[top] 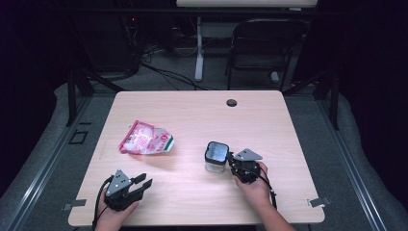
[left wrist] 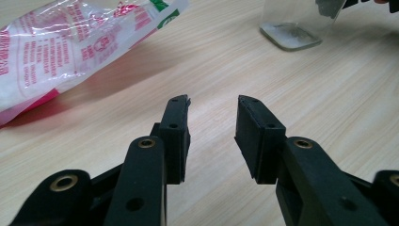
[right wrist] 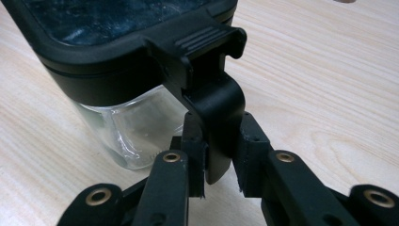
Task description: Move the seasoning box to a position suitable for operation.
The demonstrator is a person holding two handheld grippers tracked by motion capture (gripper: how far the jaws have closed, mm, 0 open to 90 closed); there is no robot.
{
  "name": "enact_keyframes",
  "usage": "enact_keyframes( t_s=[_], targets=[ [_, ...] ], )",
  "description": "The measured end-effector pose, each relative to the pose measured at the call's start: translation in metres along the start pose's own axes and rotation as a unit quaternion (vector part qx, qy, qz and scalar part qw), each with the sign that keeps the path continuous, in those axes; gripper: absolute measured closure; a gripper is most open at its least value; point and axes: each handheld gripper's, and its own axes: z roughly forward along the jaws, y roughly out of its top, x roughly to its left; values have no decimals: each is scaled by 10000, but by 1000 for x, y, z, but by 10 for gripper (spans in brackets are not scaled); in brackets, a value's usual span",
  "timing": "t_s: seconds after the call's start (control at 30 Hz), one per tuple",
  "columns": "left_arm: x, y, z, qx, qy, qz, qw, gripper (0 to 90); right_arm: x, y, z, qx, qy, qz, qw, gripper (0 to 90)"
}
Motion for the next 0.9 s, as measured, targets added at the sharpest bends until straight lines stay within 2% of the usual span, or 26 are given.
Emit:
enact_keyframes(
  t_s=[0.03, 0.07, 0.1, 0.2, 0.4, 0.6, 0.73, 0.9],
  targets=[
    [0, 1, 1, 12, -17, 16, 10000, 647, 1, 0, 0, -24, 14, 13, 10000, 763],
    [-2, 2, 2, 29, 63, 34, 10000, 648, 2, -1, -1, -15, 41, -7, 10000, 763],
    [-2, 3, 4, 37, -36, 33, 10000, 648, 2, 0, -2, 30, 57, -43, 10000, 763],
    [-4, 7, 11, 14, -69, -38, 10000, 652, 4, -1, -3, 13, 109, -65, 9999, 763],
    [-14, 16, 24, 35, -173, 58, 9998, 653, 11, -2, -5, -17, 307, -200, 9993, 763],
    [-23, 20, 38, 171, -279, 172, 9993, 657, 22, -1, -7, 0, 535, -442, 9976, 767],
    [-25, 26, 44, 132, -350, 66, 9993, 669, 27, -1, -8, -16, 651, -555, 9963, 768],
    [-32, 32, 55, 150, -414, 177, 9989, 678, 32, -2, -9, -26, 780, -639, 9949, 768]
  ],
)
